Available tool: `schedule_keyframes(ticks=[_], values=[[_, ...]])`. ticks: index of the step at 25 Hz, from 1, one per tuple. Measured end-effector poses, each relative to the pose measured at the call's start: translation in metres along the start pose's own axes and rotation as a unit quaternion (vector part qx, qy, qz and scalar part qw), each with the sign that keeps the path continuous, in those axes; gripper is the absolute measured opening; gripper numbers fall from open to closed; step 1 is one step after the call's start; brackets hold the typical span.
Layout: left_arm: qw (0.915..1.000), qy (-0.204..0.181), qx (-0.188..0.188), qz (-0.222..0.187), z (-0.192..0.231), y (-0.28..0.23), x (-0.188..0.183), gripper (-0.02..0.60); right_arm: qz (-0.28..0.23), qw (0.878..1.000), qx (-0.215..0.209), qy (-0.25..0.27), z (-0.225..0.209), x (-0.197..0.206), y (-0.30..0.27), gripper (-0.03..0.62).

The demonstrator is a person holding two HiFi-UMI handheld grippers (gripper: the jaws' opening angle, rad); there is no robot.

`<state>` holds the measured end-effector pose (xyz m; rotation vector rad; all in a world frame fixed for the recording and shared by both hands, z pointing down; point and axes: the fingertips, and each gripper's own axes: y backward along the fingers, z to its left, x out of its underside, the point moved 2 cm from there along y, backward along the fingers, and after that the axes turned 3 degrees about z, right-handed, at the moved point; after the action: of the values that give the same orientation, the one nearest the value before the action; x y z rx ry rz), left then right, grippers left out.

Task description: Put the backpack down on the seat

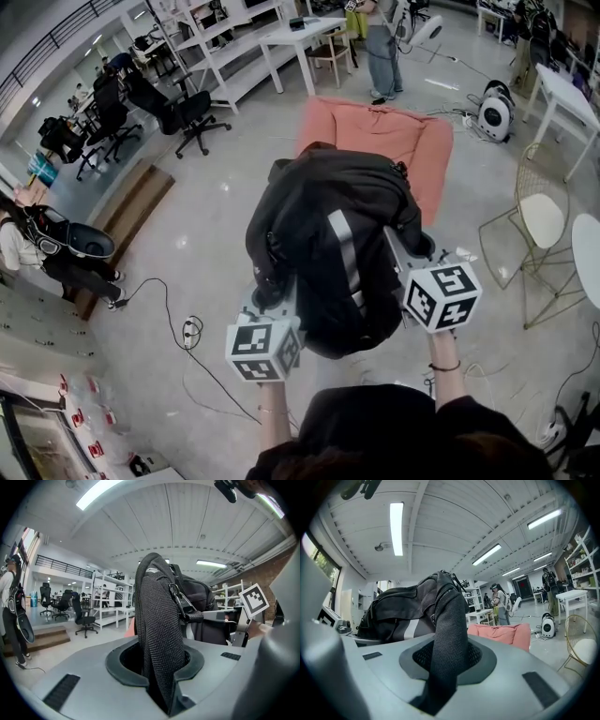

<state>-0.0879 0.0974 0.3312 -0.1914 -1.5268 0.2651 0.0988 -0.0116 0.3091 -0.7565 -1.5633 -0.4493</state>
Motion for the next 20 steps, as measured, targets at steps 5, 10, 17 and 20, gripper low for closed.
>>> schedule_keyframes(ticks=[5,10,17,20], values=[[0.9997,0.002,0.023,0.012,0.022,-0.041,0.003,0.098,0.010,1.000,0.024,-0.008,-0.012,0.007,-0.034,0.077],[0.9983,-0.002,0.053,0.024,0.049,-0.087,-0.003,0.098,0.014,0.998,0.055,-0.024,-0.024,0.007,-0.074,0.077],[0.9950,-0.003,0.091,0.043,0.089,-0.143,-0.008,0.098,0.018,0.995,0.093,-0.038,-0.032,0.009,-0.128,0.077],[0.9926,-0.007,0.108,0.055,0.105,-0.165,-0.007,0.098,0.023,0.993,0.109,-0.045,-0.034,0.012,-0.148,0.077]])
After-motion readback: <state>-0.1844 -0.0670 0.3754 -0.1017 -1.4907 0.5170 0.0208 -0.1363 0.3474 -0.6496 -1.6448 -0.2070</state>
